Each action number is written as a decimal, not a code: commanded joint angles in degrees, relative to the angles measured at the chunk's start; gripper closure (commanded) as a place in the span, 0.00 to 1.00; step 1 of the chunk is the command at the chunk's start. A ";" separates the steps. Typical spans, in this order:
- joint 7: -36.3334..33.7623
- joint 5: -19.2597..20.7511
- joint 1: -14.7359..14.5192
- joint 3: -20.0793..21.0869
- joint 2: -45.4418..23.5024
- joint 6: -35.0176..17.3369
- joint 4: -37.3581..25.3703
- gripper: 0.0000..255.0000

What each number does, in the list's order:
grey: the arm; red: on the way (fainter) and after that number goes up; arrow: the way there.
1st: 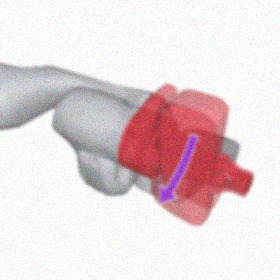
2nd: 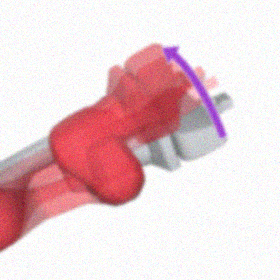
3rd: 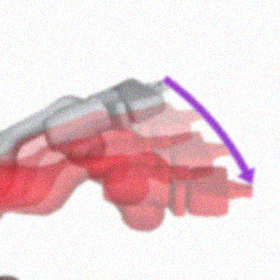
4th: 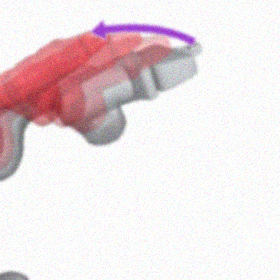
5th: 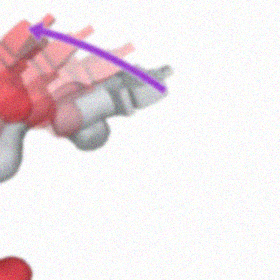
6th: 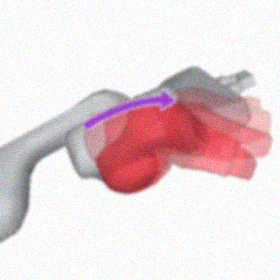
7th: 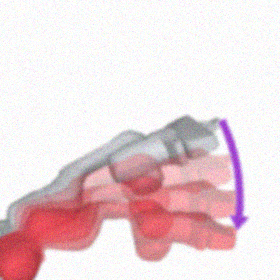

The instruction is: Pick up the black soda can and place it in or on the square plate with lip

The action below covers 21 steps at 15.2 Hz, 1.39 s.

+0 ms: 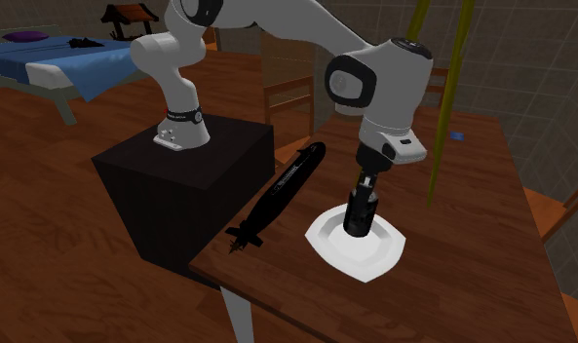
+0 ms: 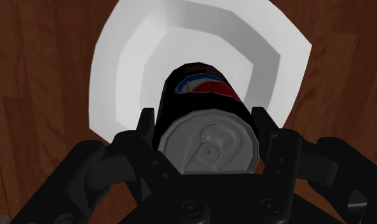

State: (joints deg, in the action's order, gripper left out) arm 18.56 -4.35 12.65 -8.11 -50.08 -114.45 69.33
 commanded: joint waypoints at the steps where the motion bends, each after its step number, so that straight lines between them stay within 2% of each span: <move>1: 0.02 -0.07 0.04 0.06 -0.78 -1.11 0.28 1.00; 5: 0.02 -0.21 0.12 0.20 -2.57 -2.96 0.34 1.00; 12: 0.02 -0.21 0.12 0.20 -2.57 -2.96 0.34 1.00; 13: 0.02 -0.21 0.12 0.20 -2.57 -2.96 0.35 0.00; 18: 0.02 -0.21 0.12 0.20 -2.57 -2.96 0.34 0.00; 21: -0.13 0.03 -0.01 0.00 -0.18 1.18 -1.42 0.00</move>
State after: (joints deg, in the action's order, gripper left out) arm 18.57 -4.40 12.77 -8.06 -50.96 -114.64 68.52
